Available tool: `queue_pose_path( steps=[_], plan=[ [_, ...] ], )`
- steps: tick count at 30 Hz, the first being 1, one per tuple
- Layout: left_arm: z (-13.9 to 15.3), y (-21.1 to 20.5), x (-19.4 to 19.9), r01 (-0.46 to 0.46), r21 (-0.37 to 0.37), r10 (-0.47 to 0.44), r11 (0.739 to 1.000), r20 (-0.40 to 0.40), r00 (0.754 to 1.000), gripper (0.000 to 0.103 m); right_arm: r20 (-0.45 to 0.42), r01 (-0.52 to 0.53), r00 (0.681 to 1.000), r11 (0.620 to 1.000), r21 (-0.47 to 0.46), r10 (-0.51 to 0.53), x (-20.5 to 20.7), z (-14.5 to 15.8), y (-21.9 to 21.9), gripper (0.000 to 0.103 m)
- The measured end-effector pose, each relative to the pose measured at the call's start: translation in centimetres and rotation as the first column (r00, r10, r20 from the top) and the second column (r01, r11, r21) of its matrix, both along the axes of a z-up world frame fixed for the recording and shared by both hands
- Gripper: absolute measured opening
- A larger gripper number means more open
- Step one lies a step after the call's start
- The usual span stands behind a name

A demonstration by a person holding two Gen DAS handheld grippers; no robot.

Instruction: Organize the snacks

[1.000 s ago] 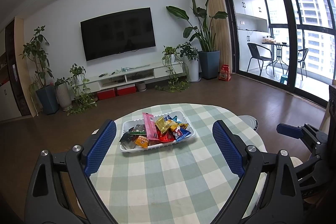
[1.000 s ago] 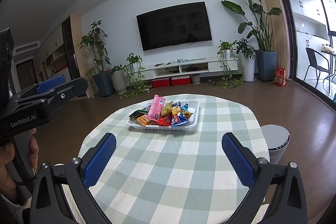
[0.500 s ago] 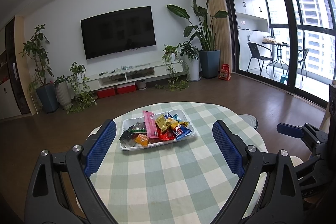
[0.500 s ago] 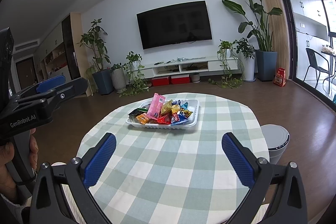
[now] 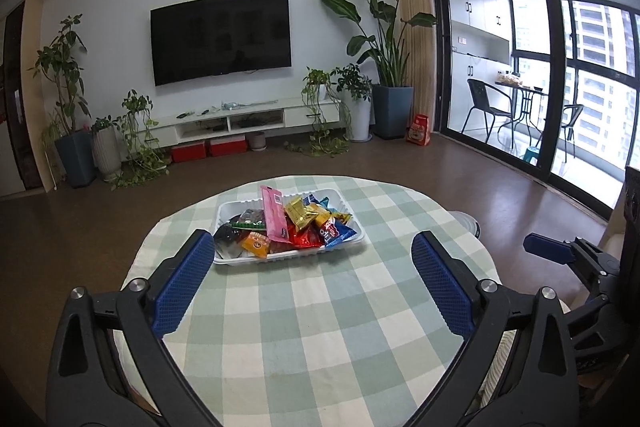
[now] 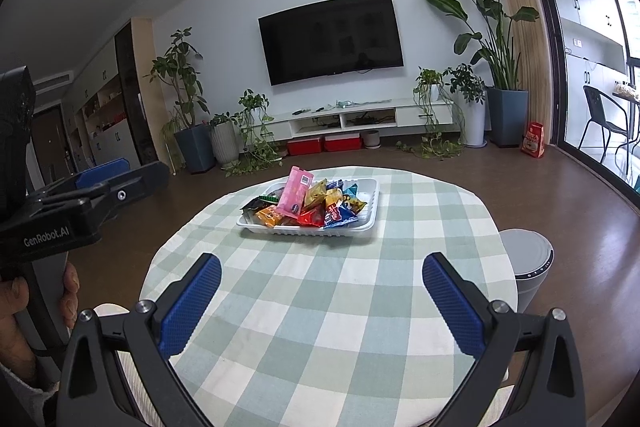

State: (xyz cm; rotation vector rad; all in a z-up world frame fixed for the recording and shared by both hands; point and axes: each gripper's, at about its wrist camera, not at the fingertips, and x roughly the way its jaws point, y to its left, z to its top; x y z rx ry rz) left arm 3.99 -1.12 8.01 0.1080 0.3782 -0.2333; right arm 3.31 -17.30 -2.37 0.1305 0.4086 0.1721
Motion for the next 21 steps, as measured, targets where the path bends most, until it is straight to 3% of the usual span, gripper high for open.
queue_pose_path(
  steps=[4, 10, 14, 18, 21],
  plan=[
    [-0.7, 0.7, -0.6, -0.006, -0.016, 0.007, 1.0, 0.032, 0.999, 0.1, -0.011, -0.004, 1.0, 1.0, -0.001, 0.004, 0.8, 0.1, 0.4, 0.103],
    [-1.8, 2.7, 0.2, 0.014, -0.127, -0.016, 0.992, -0.018, 1.0, 0.1, -0.02, -0.011, 1.0, 1.0, -0.002, 0.011, 1.3, 0.1, 0.9, 0.103],
    [-3.0, 3.0, 0.7, -0.016, -0.101, 0.014, 0.995, -0.023, 1.0, 0.103, -0.024, -0.014, 1.0, 1.0, 0.0, 0.014, 1.4, 0.0, 1.0, 0.103],
    [-4.1, 3.4, 1.2, 0.008, -0.146, -0.017, 0.989, -0.062, 0.998, 0.103, -0.036, -0.021, 0.999, 1.0, -0.002, 0.021, 2.0, -0.2, 1.8, 0.103],
    [-4.9, 3.6, 1.6, -0.028, -0.139, 0.017, 0.99, -0.082, 0.996, 0.103, -0.043, -0.025, 0.999, 1.0, -0.008, 0.025, 2.3, -0.3, 2.1, 0.103]
  ],
)
